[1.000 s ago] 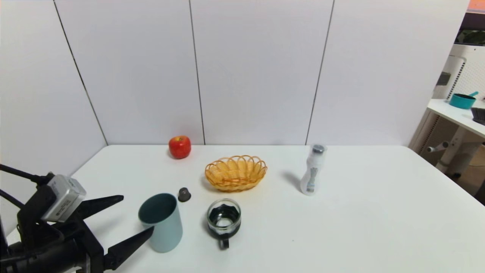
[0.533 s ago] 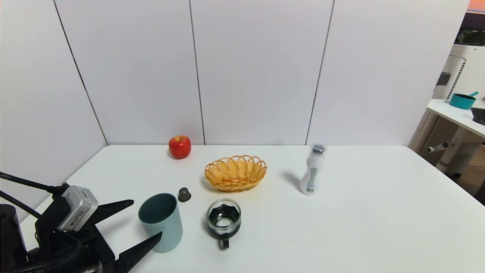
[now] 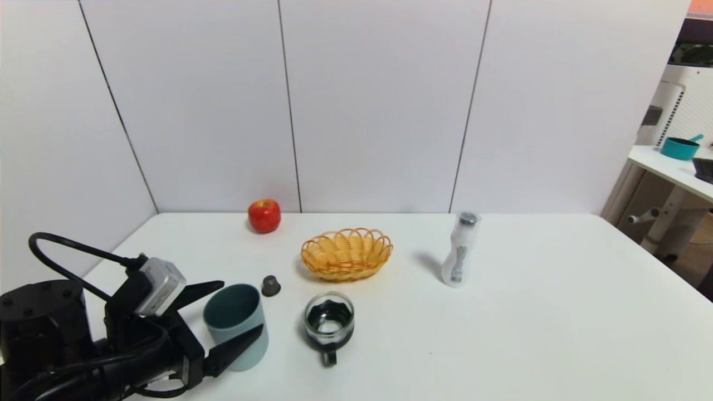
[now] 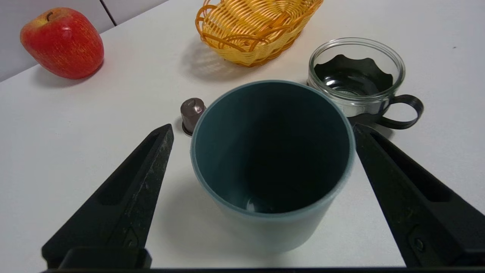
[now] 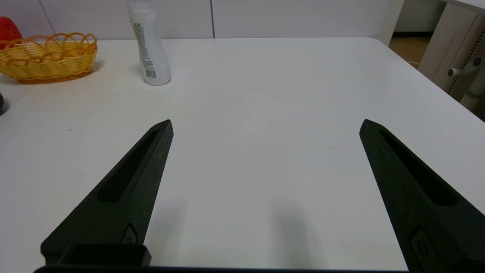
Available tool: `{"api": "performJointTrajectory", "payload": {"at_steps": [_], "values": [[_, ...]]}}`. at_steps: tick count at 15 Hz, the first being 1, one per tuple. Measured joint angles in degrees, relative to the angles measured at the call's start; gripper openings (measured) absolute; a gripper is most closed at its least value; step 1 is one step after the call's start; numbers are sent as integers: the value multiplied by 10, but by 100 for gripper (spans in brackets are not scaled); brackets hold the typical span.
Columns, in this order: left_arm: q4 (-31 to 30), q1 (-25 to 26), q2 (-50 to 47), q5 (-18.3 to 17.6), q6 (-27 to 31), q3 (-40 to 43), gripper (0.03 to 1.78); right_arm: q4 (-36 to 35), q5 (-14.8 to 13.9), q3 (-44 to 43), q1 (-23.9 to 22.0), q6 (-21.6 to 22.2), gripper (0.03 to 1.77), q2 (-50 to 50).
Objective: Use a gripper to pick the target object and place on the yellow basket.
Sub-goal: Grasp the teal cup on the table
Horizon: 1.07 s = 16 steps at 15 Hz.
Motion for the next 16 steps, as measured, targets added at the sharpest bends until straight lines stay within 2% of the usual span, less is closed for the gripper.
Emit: {"api": "performJointTrajectory", "payload": {"at_steps": [6, 14, 16], "values": [[-16, -4, 61, 0, -2, -25, 169, 0, 0, 0, 0, 0, 170, 0], [-17, -7, 74, 0, -1, -27, 169, 0, 0, 0, 0, 0, 170, 0], [-17, -7, 75, 0, -1, -27, 136, 0, 0, 0, 0, 0, 170, 0]]}}
